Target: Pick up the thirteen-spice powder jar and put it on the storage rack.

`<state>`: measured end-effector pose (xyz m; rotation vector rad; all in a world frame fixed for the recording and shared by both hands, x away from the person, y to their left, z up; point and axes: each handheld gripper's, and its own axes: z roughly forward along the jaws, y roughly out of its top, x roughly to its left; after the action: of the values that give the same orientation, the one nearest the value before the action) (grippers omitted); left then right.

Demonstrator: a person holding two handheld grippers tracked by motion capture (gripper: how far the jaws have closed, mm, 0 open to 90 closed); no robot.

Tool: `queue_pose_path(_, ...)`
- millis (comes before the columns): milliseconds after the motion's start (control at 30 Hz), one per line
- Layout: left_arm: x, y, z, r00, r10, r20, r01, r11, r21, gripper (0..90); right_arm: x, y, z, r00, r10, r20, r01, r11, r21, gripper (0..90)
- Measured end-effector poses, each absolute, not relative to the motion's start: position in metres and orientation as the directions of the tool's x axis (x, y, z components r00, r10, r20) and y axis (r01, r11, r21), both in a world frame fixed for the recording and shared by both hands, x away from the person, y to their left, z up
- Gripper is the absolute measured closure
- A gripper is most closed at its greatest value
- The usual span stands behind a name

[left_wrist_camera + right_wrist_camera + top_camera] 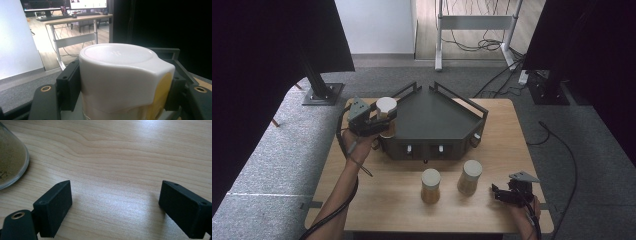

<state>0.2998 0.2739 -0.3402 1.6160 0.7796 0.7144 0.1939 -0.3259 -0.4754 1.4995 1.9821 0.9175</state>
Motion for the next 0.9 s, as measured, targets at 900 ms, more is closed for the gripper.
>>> queue_pose_path(900, 0.347, 0.253, -0.356, 0.547, 0.837, 0.016, 0.130, -0.104, 0.986, 31.3, 0.194, -0.329, -0.476, -0.283, 0.959, 0.027, 0.633, 0.166, 0.756, 10.9)
